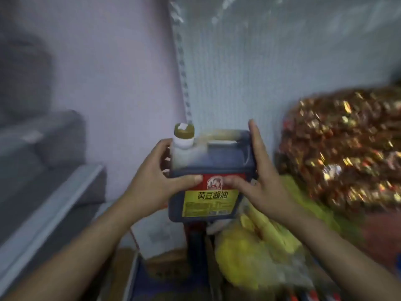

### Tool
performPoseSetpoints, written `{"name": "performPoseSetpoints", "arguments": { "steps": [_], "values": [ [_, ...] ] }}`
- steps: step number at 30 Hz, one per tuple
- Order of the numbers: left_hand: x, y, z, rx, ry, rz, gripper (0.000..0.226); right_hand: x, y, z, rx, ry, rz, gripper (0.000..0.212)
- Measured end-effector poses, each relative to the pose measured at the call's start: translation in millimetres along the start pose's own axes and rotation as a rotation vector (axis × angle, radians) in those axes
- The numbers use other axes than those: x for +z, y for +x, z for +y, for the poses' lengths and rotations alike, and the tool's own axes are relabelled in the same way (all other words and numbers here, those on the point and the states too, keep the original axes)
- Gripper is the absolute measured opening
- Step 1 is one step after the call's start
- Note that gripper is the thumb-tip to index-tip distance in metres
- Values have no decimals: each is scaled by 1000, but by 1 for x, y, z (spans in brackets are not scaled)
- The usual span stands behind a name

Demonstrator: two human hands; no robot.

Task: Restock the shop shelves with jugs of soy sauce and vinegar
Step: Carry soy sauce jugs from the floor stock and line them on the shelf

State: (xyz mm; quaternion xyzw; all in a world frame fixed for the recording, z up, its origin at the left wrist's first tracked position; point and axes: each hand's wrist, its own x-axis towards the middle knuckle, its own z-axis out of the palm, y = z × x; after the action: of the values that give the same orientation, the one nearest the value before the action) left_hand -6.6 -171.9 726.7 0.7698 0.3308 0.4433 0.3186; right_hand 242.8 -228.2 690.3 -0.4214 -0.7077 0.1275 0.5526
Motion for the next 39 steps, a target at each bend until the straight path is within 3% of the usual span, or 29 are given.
{"name": "performPoseSetpoints", "arguments": {
  "steps": [6, 13, 17, 25, 39],
  "values": [
    [-140, -39, 147, 191, 170, 304, 102, 35, 119, -161, -291, 168, -185, 81],
    [-257, -133, 199, 185, 374, 502, 106, 142, 156, -271, -463, 342, -420, 74],
    [-315, -184, 190, 118, 517, 559, 95, 224, 160, -301, -483, 466, -544, 71],
    [-414, -235, 131, -18, 592, 618, 90, 371, 180, -320, -479, 585, -675, 72],
    [-485, -177, 46, -84, 772, 792, 81, 485, 276, -282, -428, 705, -779, 71]
  ]
}}
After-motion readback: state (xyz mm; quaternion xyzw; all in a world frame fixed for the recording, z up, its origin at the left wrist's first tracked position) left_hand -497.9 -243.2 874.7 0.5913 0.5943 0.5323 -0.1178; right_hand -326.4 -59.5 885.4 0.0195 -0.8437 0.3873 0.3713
